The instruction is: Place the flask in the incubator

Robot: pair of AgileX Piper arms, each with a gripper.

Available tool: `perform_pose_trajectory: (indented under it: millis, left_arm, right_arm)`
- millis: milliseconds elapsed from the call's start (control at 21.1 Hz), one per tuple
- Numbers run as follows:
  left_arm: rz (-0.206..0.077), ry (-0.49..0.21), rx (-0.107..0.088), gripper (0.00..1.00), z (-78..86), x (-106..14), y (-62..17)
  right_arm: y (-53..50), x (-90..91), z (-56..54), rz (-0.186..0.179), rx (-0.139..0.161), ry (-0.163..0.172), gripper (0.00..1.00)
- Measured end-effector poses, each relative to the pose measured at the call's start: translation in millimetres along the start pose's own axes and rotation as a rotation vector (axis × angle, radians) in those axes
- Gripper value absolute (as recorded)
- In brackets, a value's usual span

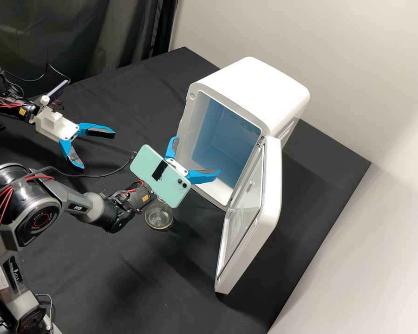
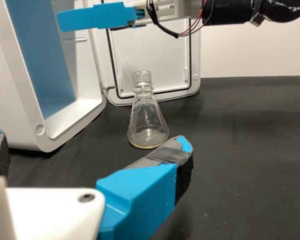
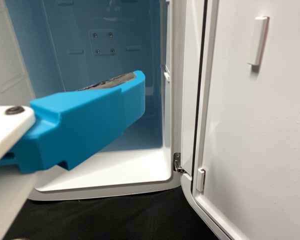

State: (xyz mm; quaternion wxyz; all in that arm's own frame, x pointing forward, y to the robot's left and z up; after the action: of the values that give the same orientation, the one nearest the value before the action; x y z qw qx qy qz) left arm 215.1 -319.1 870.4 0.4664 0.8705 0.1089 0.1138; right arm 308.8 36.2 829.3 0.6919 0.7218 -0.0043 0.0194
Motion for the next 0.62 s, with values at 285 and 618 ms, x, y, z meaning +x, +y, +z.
perform_pose_trajectory:
  millis: [285, 618]
  left_arm:
    - [0.022, -0.007, -0.003, 1.0, 1.8, -1.3, 5.2]
    - [0.021, -0.02, 0.001, 1.0, 3.9, -0.9, 5.0]
  right_arm:
    - [0.1, 0.0, -0.2, 0.002, 0.003, 0.002, 1.0]
    - [3.7, -10.5, 6.1, 0.023, 0.011, 0.006, 1.0]
